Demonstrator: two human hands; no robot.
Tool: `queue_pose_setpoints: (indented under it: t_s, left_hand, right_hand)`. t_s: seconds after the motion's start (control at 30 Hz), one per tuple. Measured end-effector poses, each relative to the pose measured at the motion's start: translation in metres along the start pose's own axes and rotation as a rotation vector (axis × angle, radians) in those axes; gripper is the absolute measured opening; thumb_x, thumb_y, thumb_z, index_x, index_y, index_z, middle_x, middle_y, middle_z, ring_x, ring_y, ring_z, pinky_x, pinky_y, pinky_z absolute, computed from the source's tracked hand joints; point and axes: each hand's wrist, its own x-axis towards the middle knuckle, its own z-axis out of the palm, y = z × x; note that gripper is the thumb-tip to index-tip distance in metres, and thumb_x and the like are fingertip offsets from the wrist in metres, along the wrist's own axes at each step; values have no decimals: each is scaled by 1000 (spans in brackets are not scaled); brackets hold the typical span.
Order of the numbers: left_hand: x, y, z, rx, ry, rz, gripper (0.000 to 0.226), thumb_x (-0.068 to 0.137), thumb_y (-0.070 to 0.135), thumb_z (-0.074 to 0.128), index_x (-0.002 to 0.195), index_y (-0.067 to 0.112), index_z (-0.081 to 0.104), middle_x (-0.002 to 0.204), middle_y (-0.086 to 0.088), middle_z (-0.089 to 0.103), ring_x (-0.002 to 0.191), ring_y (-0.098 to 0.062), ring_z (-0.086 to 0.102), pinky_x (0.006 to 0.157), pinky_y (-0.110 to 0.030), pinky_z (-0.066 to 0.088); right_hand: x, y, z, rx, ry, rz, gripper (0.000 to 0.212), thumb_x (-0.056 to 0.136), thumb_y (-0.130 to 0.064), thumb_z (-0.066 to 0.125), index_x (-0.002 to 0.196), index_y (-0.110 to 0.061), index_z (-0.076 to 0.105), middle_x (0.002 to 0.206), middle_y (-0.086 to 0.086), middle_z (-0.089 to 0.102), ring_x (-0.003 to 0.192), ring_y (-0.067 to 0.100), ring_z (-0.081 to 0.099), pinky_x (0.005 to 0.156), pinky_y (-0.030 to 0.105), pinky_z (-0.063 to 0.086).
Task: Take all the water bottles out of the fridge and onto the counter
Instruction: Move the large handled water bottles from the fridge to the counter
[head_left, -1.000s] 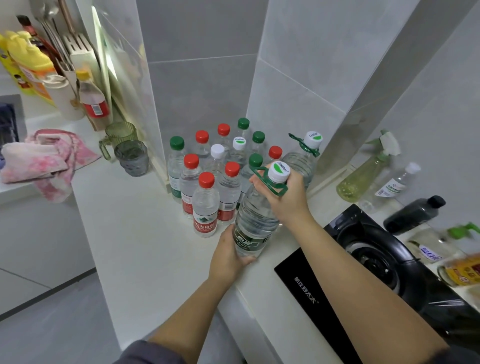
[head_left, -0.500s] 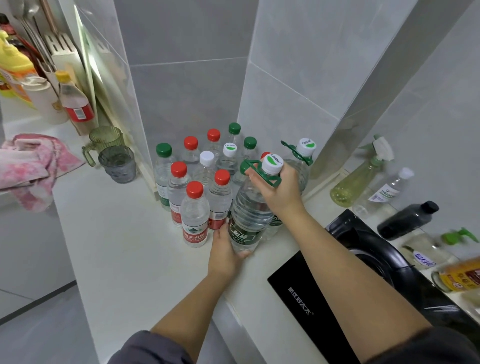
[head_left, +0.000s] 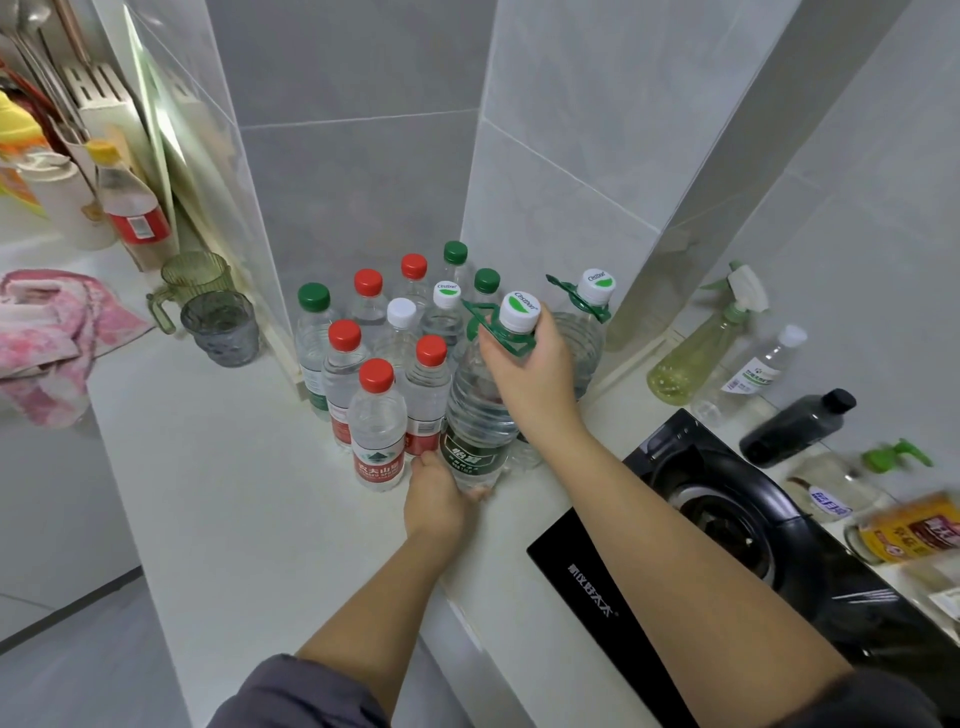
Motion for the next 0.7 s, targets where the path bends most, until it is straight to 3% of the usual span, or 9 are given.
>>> queue_pose_setpoints:
  t_s: [0.13, 0.27, 0.37, 0.43, 0.53, 0.6, 0.63, 0.7]
  left_hand:
    - [2, 1, 1, 36, -6, -6, 83, 69, 45, 84, 125, 1, 42, 128, -15, 48, 113, -28, 54, 93, -37, 48]
    - [0, 0, 3, 89, -7, -6, 84, 71, 52, 80, 127, 3, 41, 129, -13, 46, 120, -27, 48, 95, -40, 48]
    - [-4, 0, 0, 110, -27, -16, 87, 73, 51, 79, 133, 3, 38, 135, -13, 43, 127, -28, 43, 99, -42, 46]
    - [-8, -3, -2, 126, -57, -16, 86, 76, 48, 77, 137, 4, 36, 139, -14, 41, 130, -29, 40, 103, -42, 44]
    - [-22, -12, -12, 195, -89, -15, 80, 81, 42, 74, 139, 4, 35, 141, -14, 39, 131, -29, 39, 104, -41, 42]
    - [-34, -19, -21, 237, -77, -11, 79, 82, 42, 72, 141, 6, 34, 141, -12, 40, 131, -28, 39, 103, -40, 42]
    - [-42, -22, -26, 252, -66, 1, 79, 83, 42, 72, 143, 8, 33, 141, -11, 39, 131, -28, 38, 103, -40, 42]
    - [-61, -29, -36, 292, -28, 42, 80, 83, 42, 71, 145, 12, 31, 141, -9, 39, 131, -26, 39, 101, -38, 42]
  right_hand:
    - [4, 1, 3, 29, 12, 9, 28, 84, -17, 72, 108, -10, 57, 98, -4, 67, 85, -7, 61, 72, 6, 45]
    - [-1, 4, -1, 39, -9, -17, 31, 86, -22, 72, 112, -12, 57, 101, -12, 67, 93, -6, 62, 77, 7, 46]
    - [-5, 3, -4, 35, -22, -32, 37, 87, -26, 72, 117, -12, 56, 109, -7, 66, 100, -7, 60, 80, 6, 44]
    - [-12, 3, -6, 9, -35, -34, 47, 87, -31, 71, 126, -13, 52, 121, -4, 63, 112, -1, 57, 89, 12, 44]
    - [-35, 10, -15, -31, -56, -25, 67, 87, -33, 72, 144, -17, 40, 143, -1, 50, 133, 12, 46, 109, 31, 40]
    - [-52, 19, -23, -52, -70, 5, 72, 88, -28, 72, 148, -18, 35, 150, 1, 42, 138, 14, 40, 114, 38, 37]
    - [-62, 24, -27, -69, -82, 27, 72, 88, -26, 72, 149, -18, 34, 150, 1, 40, 139, 14, 39, 115, 38, 36]
    - [-83, 33, -37, -130, -121, 72, 72, 88, -28, 71, 149, -20, 33, 150, 0, 37, 137, 8, 36, 112, 23, 33]
